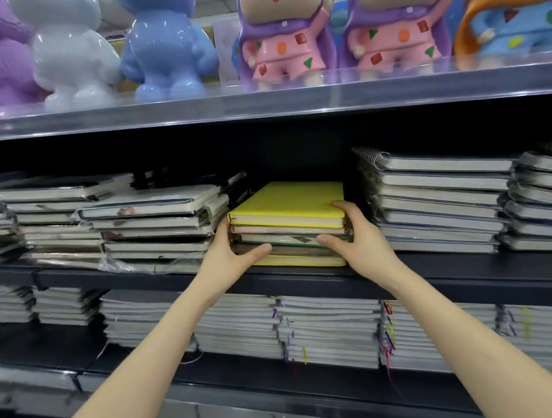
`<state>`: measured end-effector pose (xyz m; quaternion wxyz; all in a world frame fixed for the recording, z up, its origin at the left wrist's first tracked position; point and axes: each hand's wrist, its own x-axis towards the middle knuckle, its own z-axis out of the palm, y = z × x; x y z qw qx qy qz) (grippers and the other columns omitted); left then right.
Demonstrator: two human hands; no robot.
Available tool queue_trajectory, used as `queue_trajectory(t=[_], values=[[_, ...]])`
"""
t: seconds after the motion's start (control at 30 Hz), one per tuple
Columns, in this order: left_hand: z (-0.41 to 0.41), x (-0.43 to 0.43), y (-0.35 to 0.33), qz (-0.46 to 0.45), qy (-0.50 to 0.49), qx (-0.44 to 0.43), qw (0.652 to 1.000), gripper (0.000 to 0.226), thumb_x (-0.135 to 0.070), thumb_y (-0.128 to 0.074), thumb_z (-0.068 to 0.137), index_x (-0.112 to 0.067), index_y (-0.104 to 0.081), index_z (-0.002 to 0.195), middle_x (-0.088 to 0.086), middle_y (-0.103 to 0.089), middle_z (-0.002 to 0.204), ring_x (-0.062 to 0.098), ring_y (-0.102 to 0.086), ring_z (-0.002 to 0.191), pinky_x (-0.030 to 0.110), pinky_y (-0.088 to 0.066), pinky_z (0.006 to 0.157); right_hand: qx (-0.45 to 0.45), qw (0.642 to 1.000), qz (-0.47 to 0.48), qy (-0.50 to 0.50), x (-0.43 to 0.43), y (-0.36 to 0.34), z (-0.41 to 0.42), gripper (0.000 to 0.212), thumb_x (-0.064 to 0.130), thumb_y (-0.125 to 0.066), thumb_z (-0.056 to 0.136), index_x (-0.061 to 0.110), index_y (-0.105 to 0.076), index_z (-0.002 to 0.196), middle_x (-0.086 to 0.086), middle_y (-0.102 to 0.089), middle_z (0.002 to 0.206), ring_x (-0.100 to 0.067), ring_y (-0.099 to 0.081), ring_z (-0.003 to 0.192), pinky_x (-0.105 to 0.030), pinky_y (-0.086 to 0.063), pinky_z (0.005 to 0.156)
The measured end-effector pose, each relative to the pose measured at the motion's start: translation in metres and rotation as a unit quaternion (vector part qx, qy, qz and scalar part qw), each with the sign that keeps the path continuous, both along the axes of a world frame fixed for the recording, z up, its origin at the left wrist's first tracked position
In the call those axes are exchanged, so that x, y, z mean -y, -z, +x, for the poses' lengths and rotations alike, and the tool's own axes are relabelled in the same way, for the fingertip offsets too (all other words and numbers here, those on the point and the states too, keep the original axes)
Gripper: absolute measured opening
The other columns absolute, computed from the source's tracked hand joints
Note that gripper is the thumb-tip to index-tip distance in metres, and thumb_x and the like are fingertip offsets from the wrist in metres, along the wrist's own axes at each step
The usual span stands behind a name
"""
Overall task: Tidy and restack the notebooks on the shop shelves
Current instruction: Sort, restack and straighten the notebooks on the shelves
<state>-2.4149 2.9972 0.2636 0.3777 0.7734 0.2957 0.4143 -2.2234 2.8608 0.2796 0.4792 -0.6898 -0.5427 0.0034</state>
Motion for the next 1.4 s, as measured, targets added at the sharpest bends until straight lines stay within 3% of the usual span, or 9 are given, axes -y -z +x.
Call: queue_trajectory(t=[0.13, 0.37, 0.47, 0.6, 0.8, 1.03, 1.2, 1.3, 1.4], values=[[0.008, 0.002, 0.002, -0.015, -0.022, 0.056, 0.998, 0.087, -0.055, -0.071, 0.068, -0.025, -0.035, 0.142, -0.010, -0.048, 0.138, 0.009, -0.042, 0.127, 0.028, -0.034, 0.106, -0.015, 0.999, -0.002, -0.032, 0.006, -0.002, 0.014, 0.060, 0.043, -0.065, 0.085, 0.035, -0.039, 0.138, 0.010, -0.047, 0.132, -0.001, -0.039, 0.113, -0.021, -0.033, 0.090], [0.027, 0.003, 0.008, -0.018, -0.087, 0.100, 0.991, 0.073, -0.052, -0.067, 0.076, -0.023, -0.040, 0.138, -0.008, -0.052, 0.134, 0.013, -0.045, 0.126, 0.036, -0.036, 0.107, -0.029, 0.998, 0.013, -0.048, -0.005, 0.002, 0.021, 0.052, 0.040, -0.060, 0.090, 0.036, -0.041, 0.138, 0.011, -0.040, 0.145, -0.009, -0.032, 0.136, -0.020, -0.027, 0.098], [0.028, 0.005, 0.008, 0.024, -0.104, 0.079, 0.991, 0.075, -0.055, -0.063, 0.077, -0.021, -0.037, 0.139, -0.006, -0.051, 0.134, 0.017, -0.045, 0.127, 0.031, -0.037, 0.102, -0.019, 0.998, 0.016, -0.049, -0.005, 0.003, 0.023, 0.054, 0.040, -0.058, 0.090, 0.036, -0.038, 0.140, 0.011, -0.039, 0.147, -0.011, -0.030, 0.138, -0.020, -0.027, 0.101], [0.021, 0.009, 0.011, 0.120, -0.116, 0.040, 0.985, 0.088, -0.043, -0.069, 0.079, -0.022, -0.019, 0.148, -0.001, -0.036, 0.149, 0.017, -0.036, 0.134, 0.026, -0.033, 0.100, 0.070, 0.997, 0.026, -0.020, -0.005, 0.011, 0.017, 0.058, 0.042, -0.057, 0.090, 0.039, -0.032, 0.142, 0.005, -0.033, 0.152, -0.012, -0.024, 0.143, -0.030, -0.027, 0.110], [0.018, 0.003, 0.010, 0.159, -0.097, 0.014, 0.982, 0.083, -0.037, -0.072, 0.079, -0.027, -0.026, 0.147, 0.002, -0.043, 0.144, 0.017, -0.040, 0.130, 0.021, -0.031, 0.097, 0.082, 0.996, 0.040, -0.010, -0.017, 0.012, 0.014, 0.041, 0.033, -0.051, 0.095, 0.024, -0.043, 0.135, 0.003, -0.042, 0.140, -0.013, -0.048, 0.116, -0.013, -0.027, 0.083], [0.024, 0.005, 0.013, 0.164, -0.128, 0.037, 0.977, 0.086, -0.032, -0.079, 0.073, -0.024, -0.032, 0.145, 0.003, -0.055, 0.131, 0.018, -0.049, 0.119, 0.017, -0.034, 0.089, 0.088, 0.996, 0.025, -0.013, -0.016, 0.010, 0.012, 0.041, 0.030, -0.050, 0.097, 0.023, -0.042, 0.136, 0.006, -0.044, 0.139, -0.009, -0.051, 0.109, -0.015, -0.029, 0.081], [0.025, 0.004, 0.016, 0.131, -0.126, 0.067, 0.981, 0.086, -0.032, -0.082, 0.070, -0.027, -0.036, 0.142, 0.000, -0.055, 0.131, 0.016, -0.048, 0.121, 0.024, -0.038, 0.099, 0.063, 0.998, 0.022, -0.001, -0.010, 0.009, 0.011, 0.048, 0.033, -0.057, 0.093, 0.031, -0.037, 0.137, 0.010, -0.051, 0.120, -0.010, -0.048, 0.100, -0.021, -0.031, 0.079], [0.026, 0.004, 0.018, 0.122, -0.133, 0.080, 0.980, 0.084, -0.033, -0.083, 0.068, -0.030, -0.038, 0.139, -0.002, -0.054, 0.129, 0.017, -0.049, 0.119, 0.035, -0.042, 0.100, 0.050, 0.998, 0.025, -0.017, -0.006, 0.009, 0.010, 0.056, 0.028, -0.060, 0.092, 0.035, -0.033, 0.141, 0.018, -0.044, 0.126, -0.004, -0.042, 0.108, -0.022, -0.033, 0.089], [0.026, 0.005, 0.017, 0.127, -0.132, 0.081, 0.980, 0.083, -0.031, -0.083, 0.069, -0.027, -0.038, 0.138, -0.001, -0.051, 0.129, 0.017, -0.047, 0.117, 0.034, -0.041, 0.099, 0.055, 0.998, 0.018, -0.029, -0.007, 0.008, 0.009, 0.055, 0.027, -0.057, 0.094, 0.036, -0.032, 0.142, 0.017, -0.040, 0.140, -0.001, -0.047, 0.105, -0.019, -0.031, 0.092]])
